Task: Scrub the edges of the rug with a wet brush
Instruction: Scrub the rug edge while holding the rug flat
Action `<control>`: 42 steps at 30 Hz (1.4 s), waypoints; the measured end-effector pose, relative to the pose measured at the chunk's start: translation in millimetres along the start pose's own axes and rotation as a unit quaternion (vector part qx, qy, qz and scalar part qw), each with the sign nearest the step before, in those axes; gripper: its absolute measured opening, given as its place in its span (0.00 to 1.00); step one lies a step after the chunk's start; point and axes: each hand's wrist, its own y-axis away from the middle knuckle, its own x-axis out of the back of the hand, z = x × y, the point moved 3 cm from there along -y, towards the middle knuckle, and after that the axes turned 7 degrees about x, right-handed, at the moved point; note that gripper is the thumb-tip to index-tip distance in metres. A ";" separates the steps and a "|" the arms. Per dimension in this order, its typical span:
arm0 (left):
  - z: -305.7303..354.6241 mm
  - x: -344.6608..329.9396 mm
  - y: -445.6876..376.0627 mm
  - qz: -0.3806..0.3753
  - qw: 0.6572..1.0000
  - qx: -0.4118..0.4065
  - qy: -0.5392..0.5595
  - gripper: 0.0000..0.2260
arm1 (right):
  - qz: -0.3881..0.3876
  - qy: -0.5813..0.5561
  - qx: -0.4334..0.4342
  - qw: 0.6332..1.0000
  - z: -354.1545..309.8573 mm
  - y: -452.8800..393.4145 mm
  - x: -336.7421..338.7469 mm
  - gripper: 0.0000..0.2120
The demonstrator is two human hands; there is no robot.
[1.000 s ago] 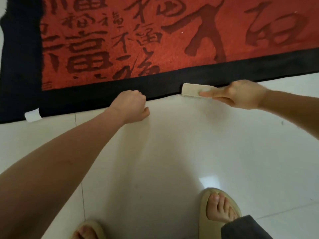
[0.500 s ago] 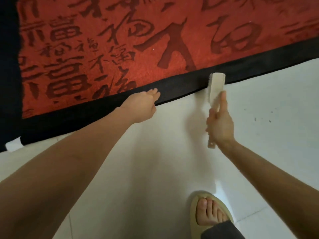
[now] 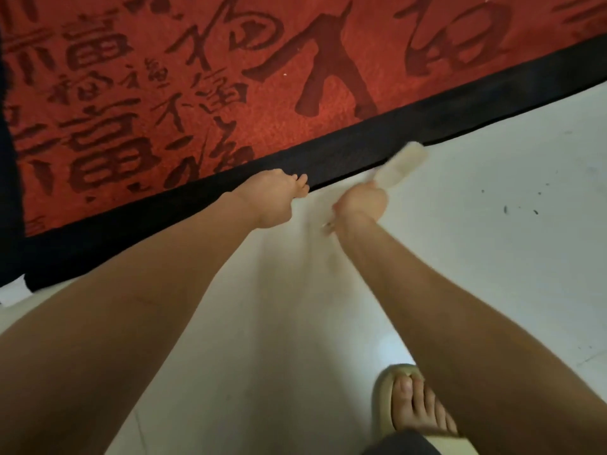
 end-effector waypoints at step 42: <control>72.0 50.6 -83.6 0.094 0.991 -0.066 -0.064 0.16 | 0.067 0.092 0.054 0.992 -42.1 -87.2 74.0 0.18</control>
